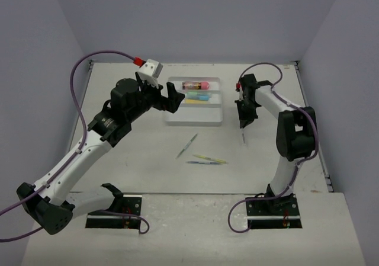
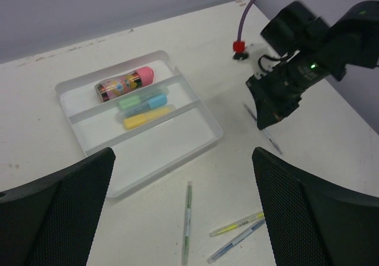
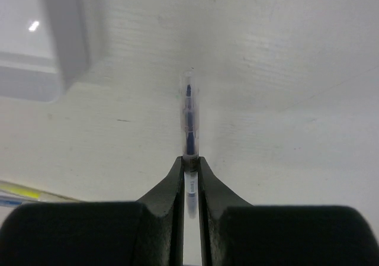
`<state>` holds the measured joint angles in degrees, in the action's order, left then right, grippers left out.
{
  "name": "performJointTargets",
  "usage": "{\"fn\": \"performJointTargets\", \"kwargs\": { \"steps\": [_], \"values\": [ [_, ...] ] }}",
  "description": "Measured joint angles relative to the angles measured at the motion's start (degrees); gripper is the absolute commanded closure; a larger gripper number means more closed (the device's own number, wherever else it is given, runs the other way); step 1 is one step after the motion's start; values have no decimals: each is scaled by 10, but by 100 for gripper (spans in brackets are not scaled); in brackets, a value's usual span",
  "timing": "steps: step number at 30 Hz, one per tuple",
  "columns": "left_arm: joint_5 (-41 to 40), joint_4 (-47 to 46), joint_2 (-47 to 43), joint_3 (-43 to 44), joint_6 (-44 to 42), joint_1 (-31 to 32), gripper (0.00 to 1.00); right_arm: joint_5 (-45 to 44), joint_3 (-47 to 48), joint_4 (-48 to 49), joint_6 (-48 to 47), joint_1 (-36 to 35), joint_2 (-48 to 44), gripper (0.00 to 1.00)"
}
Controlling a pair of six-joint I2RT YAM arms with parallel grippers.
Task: Sort the stationery into containers
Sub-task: Pick up the pen from the center of the board, then place the pen in the storage box.
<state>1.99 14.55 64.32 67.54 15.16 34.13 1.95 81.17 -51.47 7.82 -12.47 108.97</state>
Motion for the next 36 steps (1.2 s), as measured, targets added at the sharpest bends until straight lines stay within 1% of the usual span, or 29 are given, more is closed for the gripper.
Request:
{"fn": "performJointTargets", "kwargs": {
  "steps": [2,4,6,8,11,13,16,18,19,21,22,23,26,28,29,32,36],
  "values": [
    [-11,10,-20,-19,-2,0,0,-7,7,21,-22,-29,-53,100],
    [-20,20,-38,-32,-4,0,0,-9,31,46,-52,-76,-90,100],
    [-27,28,-55,-39,-8,0,0,-9,64,80,-103,-133,-100,100],
    [-33,37,-73,-45,-11,0,0,-6,91,121,-159,-186,-91,100],
    [-42,51,-102,-57,-14,0,0,-4,150,141,-243,-238,-34,100],
    [-48,66,-121,-63,-17,0,0,-10,200,151,-282,-252,24,100],
    [-59,85,-142,-73,-27,0,0,-31,271,141,-333,-259,121,100],
    [-67,99,-157,-86,-32,0,0,-43,292,136,-357,-261,166,100],
    [-70,106,-164,-94,-35,0,0,-49,296,132,-366,-261,181,97],
    [-74,117,-174,-111,-40,0,0,-58,297,123,-380,-261,196,87],
    [-74,122,-179,-120,-41,0,0,-62,297,118,-386,-261,201,86],
    [-73,125,-182,-128,-43,0,0,-63,296,116,-389,-261,202,75],
    [-64,136,-188,-152,-48,0,0,-64,289,119,-395,-261,198,60],
    [-47,138,-187,-162,-53,0,0,-59,272,129,-395,-261,188,48],
    [-37,138,-185,-165,-55,0,0,-55,262,129,-393,-261,181,47],
    [-16,134,-164,-168,-58,0,0,-46,230,130,-390,-261,146,48],
    [3,123,-97,-168,-53,6,0,-39,190,140,-372,-258,76,49]
  ]
}}
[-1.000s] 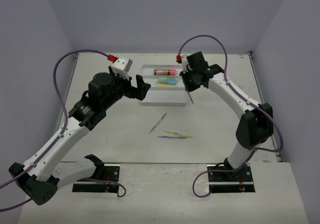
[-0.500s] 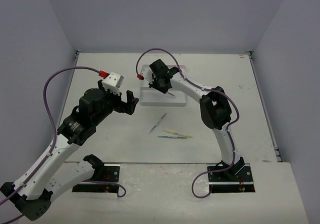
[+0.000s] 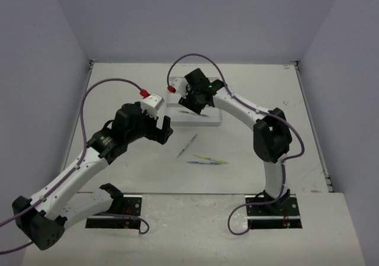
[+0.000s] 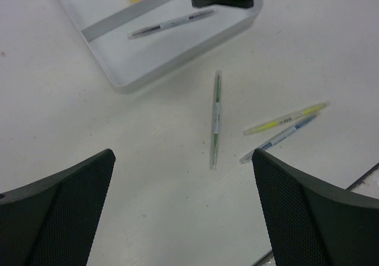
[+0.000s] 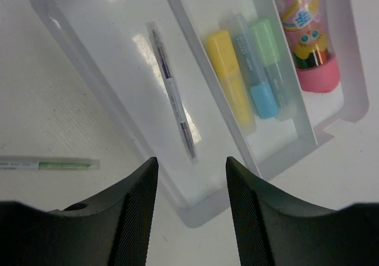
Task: Sort the stationery into containers
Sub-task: Place the pen in the storage box, then pick up the pen from the center of the board.
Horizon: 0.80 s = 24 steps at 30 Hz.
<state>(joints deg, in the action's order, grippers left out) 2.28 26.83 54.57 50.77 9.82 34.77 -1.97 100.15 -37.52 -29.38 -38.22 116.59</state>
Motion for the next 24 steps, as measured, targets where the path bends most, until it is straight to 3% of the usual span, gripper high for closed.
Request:
{"fn": "performJointTargets", "kwargs": {
  "steps": [6,8,13,16,20,24],
  "values": [
    [-48,-7,192,42,25,105,13,-4,-191,64,144,65,-269,48],
    [-64,-16,271,69,35,134,24,-25,-264,80,219,93,-377,46],
    [-97,-21,394,110,50,145,40,-46,-387,94,353,86,-602,42],
    [-105,-30,453,125,52,145,43,-59,-420,81,395,84,-671,42],
    [-107,-33,496,139,51,145,46,-65,-429,71,418,86,-696,43],
    [-113,-37,518,156,50,145,62,-65,-437,65,425,86,-702,45]
  ]
}}
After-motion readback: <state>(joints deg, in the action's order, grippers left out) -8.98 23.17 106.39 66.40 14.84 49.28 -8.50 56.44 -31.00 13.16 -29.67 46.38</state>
